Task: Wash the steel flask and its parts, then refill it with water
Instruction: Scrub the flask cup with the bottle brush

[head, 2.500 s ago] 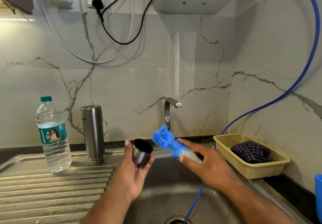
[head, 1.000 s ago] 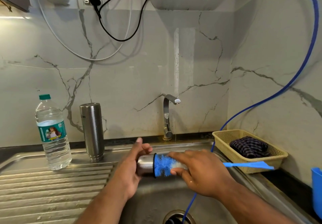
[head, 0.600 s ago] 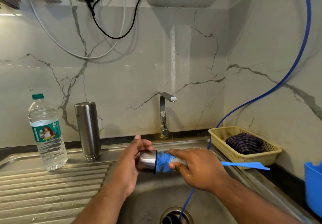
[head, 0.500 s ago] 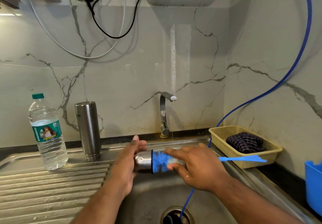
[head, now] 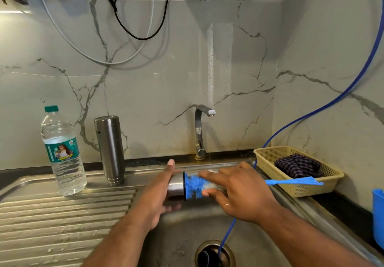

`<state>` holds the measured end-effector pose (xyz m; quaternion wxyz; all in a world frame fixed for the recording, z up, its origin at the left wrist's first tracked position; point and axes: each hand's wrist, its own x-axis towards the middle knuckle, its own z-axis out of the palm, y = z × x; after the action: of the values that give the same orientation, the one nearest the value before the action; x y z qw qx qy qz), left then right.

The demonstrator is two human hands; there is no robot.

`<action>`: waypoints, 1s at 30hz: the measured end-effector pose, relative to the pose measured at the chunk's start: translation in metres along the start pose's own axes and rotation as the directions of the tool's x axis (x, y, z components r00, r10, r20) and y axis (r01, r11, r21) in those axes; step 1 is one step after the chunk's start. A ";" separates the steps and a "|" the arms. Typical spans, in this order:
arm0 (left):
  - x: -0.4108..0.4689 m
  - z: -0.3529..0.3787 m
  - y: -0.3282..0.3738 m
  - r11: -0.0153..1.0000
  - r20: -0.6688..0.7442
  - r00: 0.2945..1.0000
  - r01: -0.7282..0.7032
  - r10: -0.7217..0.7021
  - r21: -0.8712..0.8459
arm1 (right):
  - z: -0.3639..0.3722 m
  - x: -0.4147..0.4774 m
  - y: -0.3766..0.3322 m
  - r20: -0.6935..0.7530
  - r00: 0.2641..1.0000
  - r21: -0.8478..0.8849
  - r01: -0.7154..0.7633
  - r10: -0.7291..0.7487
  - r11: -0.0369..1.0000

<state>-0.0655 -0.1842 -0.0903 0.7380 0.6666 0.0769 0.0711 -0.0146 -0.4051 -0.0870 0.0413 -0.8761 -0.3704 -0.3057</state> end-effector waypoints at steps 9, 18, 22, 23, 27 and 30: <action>-0.010 0.012 0.009 0.940 0.153 0.952 -0.291 0.266 0.179 | -0.005 -0.003 -0.007 0.057 0.984 0.135 -0.178 0.172 0.975; -0.006 0.001 0.000 0.986 0.016 1.000 0.022 -0.025 0.168 | -0.001 0.000 -0.013 -0.139 0.989 -0.092 0.042 -0.055 0.995; -0.007 0.006 0.000 0.954 0.137 0.989 -0.101 0.064 0.283 | -0.007 -0.003 -0.011 0.044 0.988 0.074 -0.149 0.146 0.986; -0.007 0.007 0.002 0.946 0.163 0.981 -0.148 0.104 0.289 | -0.006 -0.004 -0.011 0.099 0.980 0.104 -0.184 0.173 0.978; -0.006 0.008 0.000 0.971 0.138 0.981 -0.158 0.134 0.178 | -0.008 -0.004 -0.011 0.184 0.967 0.134 -0.204 0.178 0.970; -0.003 0.004 0.007 0.983 0.006 0.996 -0.085 0.087 -0.164 | -0.008 -0.005 -0.009 0.077 0.993 0.097 -0.099 0.091 0.990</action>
<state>-0.0676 -0.1881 -0.0824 0.7869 0.6070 0.0372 0.1045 -0.0273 -0.4039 -0.0844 0.0865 -0.9001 -0.3444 -0.2526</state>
